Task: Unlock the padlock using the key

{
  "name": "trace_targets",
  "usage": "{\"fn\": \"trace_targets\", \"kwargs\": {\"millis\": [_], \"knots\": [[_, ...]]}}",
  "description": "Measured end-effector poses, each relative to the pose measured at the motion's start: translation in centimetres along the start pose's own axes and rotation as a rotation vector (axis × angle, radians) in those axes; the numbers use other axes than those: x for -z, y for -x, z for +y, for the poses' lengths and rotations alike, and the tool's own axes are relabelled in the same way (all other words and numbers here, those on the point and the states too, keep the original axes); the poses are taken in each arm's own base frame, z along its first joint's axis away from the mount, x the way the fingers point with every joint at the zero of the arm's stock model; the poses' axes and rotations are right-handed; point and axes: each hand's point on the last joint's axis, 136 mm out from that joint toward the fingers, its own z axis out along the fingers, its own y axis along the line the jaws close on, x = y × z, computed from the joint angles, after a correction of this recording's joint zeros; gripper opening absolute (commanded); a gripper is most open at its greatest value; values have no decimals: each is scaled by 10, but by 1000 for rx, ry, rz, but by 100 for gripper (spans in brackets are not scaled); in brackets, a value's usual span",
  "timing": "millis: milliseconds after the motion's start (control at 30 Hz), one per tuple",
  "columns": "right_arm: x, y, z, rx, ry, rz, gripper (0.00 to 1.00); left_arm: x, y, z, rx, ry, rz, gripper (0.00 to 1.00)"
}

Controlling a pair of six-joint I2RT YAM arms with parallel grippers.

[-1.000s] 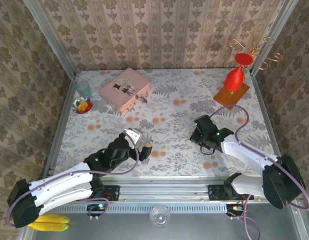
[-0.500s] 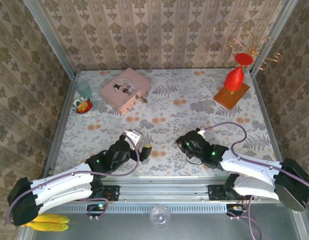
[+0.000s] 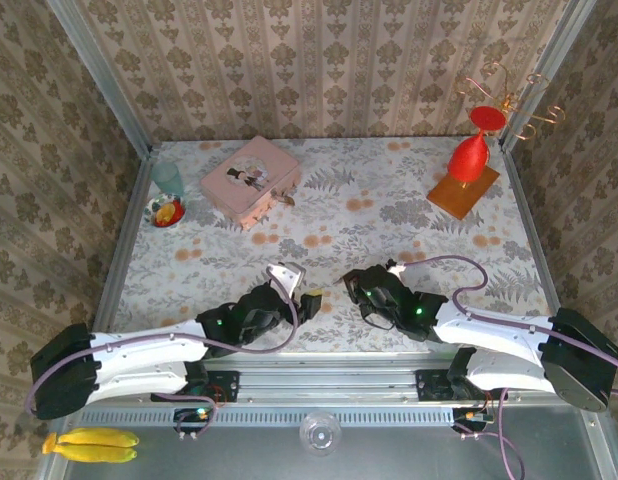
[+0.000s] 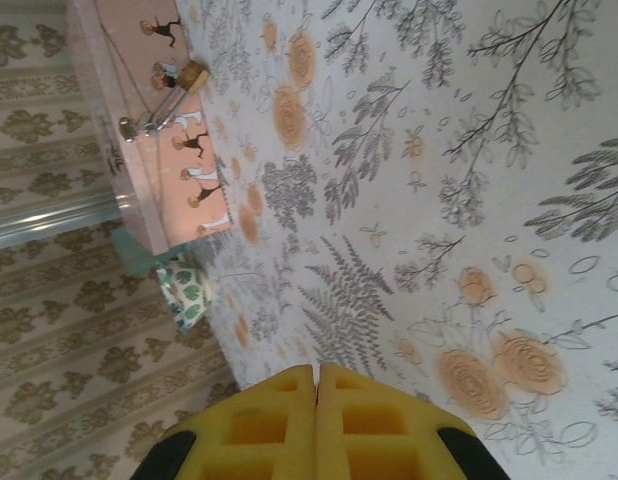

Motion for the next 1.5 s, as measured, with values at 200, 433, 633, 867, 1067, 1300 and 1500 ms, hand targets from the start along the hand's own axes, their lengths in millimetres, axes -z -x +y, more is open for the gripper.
{"fn": "trace_targets", "kwargs": {"millis": [200, 433, 633, 867, 1067, 1300, 1500], "knots": [[1, -1, 1, -16, 20, 9, 0, -8, 9, -14, 47, -64, -41, 52], [2, -3, 2, -33, 34, 18, 0, -18, 11, -29, 100, -136, -46, 42], [3, -9, 6, -36, 53, 35, 0, -29, 11, -28, 169, -174, -39, 37], [4, -8, 5, -39, 58, 36, 0, -37, 6, -31, 218, -205, -16, 29], [4, -10, 5, -38, 60, 40, 0, -37, 12, -33, 255, -223, -31, 16], [4, -12, 4, -42, 59, 45, 0, -38, 14, -33, 266, -225, -28, 13], [4, -12, 4, -51, 59, 45, 0, -38, 19, -35, 268, -229, -35, 24]]}}
